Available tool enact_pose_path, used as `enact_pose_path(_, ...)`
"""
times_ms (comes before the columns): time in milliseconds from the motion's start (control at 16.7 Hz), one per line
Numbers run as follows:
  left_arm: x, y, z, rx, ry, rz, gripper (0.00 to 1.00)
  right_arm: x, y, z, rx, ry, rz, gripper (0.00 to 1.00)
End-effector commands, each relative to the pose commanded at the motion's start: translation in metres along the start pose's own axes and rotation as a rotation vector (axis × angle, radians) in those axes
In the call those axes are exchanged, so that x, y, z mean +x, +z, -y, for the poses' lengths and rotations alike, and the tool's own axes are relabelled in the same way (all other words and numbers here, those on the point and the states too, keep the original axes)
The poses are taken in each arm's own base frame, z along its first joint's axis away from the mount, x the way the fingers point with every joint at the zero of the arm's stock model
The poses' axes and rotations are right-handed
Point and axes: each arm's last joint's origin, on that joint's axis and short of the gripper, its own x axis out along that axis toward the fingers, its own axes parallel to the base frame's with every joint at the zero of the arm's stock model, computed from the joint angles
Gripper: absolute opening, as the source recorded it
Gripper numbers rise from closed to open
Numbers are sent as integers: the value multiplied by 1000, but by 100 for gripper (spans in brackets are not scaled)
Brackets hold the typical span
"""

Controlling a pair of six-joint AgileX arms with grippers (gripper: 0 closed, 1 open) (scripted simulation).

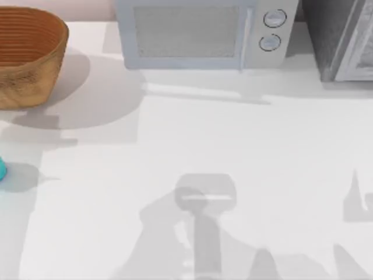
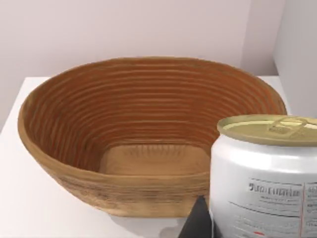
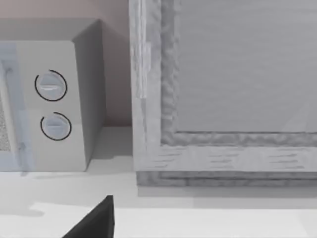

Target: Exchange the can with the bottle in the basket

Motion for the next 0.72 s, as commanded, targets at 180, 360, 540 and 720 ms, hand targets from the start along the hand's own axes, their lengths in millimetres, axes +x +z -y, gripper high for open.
enact_pose_path(180, -30, -59, 10, 9, 3, 156, 0, 0, 0, 0, 0, 0, 0, 100)
enact_pose_path(360, -36, -114, 15, 4, 2, 273, 0, 0, 0, 0, 0, 0, 0, 100)
enact_pose_path(540, -29, -153, 17, -8, 0, 349, 0, 0, 0, 0, 0, 0, 0, 100)
enact_pose_path(720, -23, -173, 18, -19, -1, 385, 0, 0, 0, 0, 0, 0, 0, 100)
